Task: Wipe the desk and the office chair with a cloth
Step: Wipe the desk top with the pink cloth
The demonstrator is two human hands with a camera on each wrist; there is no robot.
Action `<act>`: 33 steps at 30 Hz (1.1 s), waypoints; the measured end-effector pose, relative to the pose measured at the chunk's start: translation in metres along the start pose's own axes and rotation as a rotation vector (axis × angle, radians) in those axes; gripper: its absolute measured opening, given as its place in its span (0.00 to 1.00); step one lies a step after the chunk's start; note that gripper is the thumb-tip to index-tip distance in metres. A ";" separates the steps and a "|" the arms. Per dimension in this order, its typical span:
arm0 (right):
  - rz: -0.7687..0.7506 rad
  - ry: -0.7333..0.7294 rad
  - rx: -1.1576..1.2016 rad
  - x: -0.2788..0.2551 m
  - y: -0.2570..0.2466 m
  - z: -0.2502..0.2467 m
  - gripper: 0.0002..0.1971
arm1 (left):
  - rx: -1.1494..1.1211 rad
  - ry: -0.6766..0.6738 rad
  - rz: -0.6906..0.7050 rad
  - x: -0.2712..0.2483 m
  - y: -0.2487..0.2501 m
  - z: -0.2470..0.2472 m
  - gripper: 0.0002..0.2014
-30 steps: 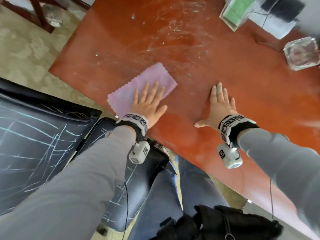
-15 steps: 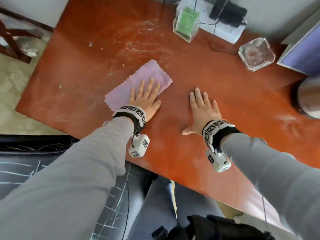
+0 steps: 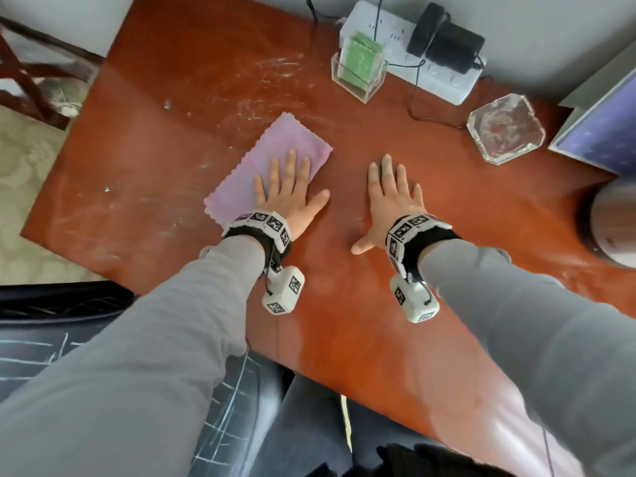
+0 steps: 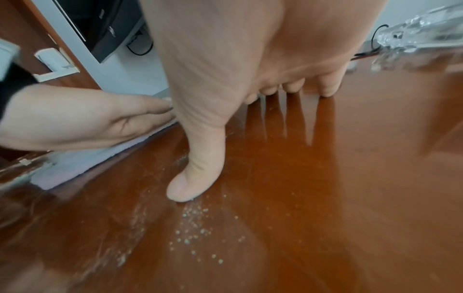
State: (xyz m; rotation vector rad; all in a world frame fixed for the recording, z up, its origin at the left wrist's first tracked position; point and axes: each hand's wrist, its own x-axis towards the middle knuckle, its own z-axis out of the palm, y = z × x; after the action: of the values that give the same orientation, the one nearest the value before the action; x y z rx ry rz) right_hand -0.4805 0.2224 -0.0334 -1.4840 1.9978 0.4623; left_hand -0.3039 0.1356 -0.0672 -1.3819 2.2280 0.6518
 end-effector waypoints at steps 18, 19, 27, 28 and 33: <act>-0.012 0.021 0.003 0.000 0.007 -0.001 0.79 | 0.025 0.039 0.078 0.042 -0.016 -0.032 0.33; -0.004 0.021 0.005 0.000 0.007 -0.002 0.78 | 0.054 0.041 0.067 0.043 -0.020 -0.033 0.34; -0.013 0.025 0.009 0.030 -0.021 -0.021 0.75 | 0.334 -0.065 0.467 -0.022 -0.014 0.015 0.39; -0.015 0.024 0.000 0.034 -0.026 -0.025 0.76 | 0.344 -0.055 0.476 -0.010 -0.022 0.007 0.38; 0.021 -0.019 -0.004 0.051 -0.046 -0.040 0.80 | 0.051 0.002 0.122 0.062 -0.045 -0.058 0.34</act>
State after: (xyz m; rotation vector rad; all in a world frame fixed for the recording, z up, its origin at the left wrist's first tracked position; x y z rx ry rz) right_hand -0.4572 0.1461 -0.0325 -1.4563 2.0006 0.4881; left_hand -0.2951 0.0399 -0.0646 -1.2308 2.3279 0.6301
